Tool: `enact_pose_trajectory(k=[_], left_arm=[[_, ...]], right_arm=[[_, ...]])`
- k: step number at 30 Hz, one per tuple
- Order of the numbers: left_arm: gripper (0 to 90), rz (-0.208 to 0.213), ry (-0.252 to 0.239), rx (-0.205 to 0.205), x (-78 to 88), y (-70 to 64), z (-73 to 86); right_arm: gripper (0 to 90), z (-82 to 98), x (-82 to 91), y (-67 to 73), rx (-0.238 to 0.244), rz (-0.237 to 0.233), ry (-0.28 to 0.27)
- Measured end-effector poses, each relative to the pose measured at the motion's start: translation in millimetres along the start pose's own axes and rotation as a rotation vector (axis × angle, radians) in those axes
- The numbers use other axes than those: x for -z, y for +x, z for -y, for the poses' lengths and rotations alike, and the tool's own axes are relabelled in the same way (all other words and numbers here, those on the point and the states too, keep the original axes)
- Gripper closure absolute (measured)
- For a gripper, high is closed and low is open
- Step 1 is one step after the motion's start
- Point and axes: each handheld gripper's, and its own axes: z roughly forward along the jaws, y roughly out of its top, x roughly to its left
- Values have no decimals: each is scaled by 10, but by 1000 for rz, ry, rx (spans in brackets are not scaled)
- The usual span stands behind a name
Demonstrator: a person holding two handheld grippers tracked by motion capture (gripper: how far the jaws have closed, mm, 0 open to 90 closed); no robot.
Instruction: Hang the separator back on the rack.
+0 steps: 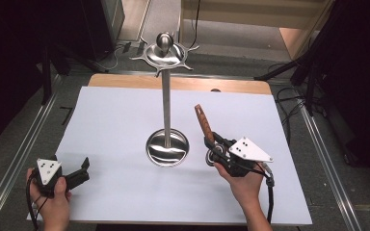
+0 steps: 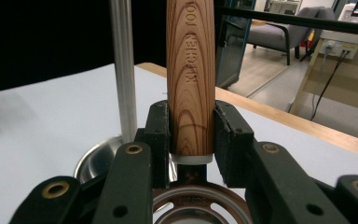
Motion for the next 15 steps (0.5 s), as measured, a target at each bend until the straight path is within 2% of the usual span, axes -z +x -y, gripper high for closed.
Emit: enact_pose_trajectory(k=[15], left_arm=[[11,-3,-2,-5,2,-8,2]], right_arm=[[707,-112,0,109,-6,0,-79]])
